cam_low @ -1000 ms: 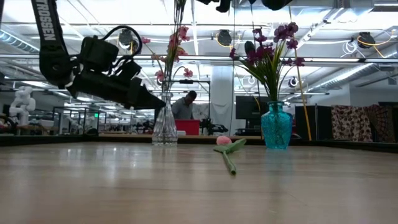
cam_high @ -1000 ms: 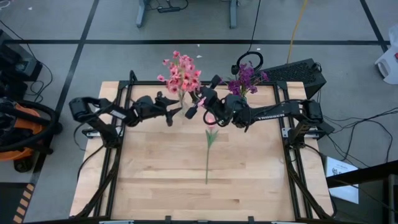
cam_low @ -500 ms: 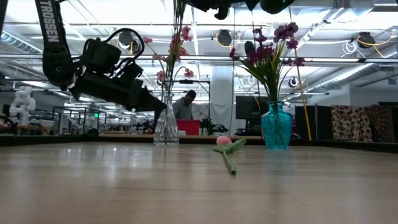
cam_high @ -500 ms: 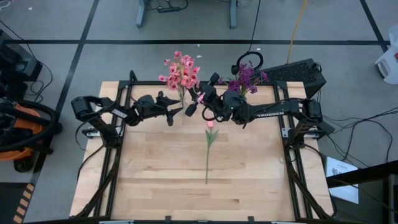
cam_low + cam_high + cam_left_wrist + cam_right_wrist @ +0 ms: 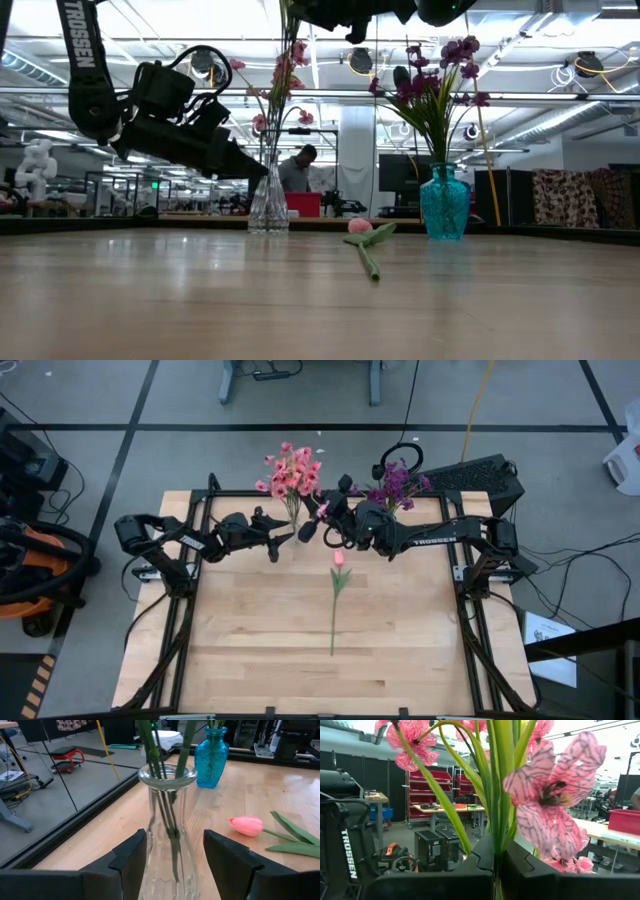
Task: Sort flowers into vase by color
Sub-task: Put the left pink flower into the transparent vase
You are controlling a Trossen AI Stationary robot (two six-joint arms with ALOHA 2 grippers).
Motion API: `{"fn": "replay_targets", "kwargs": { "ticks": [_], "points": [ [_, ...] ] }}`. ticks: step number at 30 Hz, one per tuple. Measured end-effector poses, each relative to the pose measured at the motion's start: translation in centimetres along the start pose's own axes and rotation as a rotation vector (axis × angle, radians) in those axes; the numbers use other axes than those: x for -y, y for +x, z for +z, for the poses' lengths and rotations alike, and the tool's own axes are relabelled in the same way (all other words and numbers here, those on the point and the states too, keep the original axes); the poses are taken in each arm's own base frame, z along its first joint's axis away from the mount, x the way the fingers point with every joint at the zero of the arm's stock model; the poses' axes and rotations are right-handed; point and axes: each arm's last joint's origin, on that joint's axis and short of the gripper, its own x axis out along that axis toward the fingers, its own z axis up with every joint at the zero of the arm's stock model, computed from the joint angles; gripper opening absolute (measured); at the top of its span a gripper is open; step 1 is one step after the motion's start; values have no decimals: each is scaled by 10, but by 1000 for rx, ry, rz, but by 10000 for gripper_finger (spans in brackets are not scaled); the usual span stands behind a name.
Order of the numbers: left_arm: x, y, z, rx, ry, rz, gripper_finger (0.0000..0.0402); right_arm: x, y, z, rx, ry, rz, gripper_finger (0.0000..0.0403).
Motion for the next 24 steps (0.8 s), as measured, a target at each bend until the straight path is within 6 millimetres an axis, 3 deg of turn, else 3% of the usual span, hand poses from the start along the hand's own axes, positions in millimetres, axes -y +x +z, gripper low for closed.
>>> {"fn": "replay_targets", "kwargs": {
  "ticks": [24],
  "points": [
    [0, 0, -1, -8, 0, 0, 202, 12, 7, -7, -47, 20, 15, 0]
  ]
}}
